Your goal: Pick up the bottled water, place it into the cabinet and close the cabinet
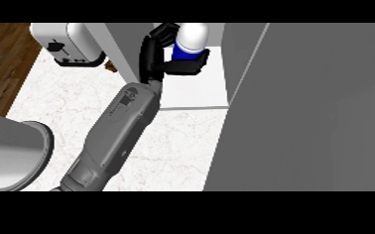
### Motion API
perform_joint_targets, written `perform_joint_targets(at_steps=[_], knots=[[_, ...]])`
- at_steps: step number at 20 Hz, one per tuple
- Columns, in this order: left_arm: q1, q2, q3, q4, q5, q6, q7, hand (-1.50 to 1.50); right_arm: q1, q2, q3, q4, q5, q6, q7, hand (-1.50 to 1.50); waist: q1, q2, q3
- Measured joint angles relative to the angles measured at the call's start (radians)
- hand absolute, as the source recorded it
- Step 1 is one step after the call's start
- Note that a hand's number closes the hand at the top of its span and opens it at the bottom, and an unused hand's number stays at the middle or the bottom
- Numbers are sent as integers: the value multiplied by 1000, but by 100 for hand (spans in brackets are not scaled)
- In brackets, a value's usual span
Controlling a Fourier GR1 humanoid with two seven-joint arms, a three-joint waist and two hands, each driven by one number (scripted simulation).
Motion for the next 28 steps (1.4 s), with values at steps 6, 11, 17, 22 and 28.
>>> perform_joint_targets(at_steps=[6,11,17,22,28], knots=[[-107,0,31,186,5,28,-62,150,-5,-5,5,-1,-6,4,-4,-150,-9,1,0],[-162,0,45,334,-33,71,-111,150,-1,-16,2,-5,-12,-1,-13,-150,-16,3,0],[-216,-1,55,488,-48,125,-142,150,-11,-20,-6,-6,-22,2,-13,-150,-26,9,0],[-227,1,90,576,-38,129,-198,150,0,-32,-3,-9,-29,4,-29,-150,-33,13,-1],[-257,6,116,659,-45,148,-226,150,5,-40,-2,-6,-39,6,-55,-150,-42,18,-1]])
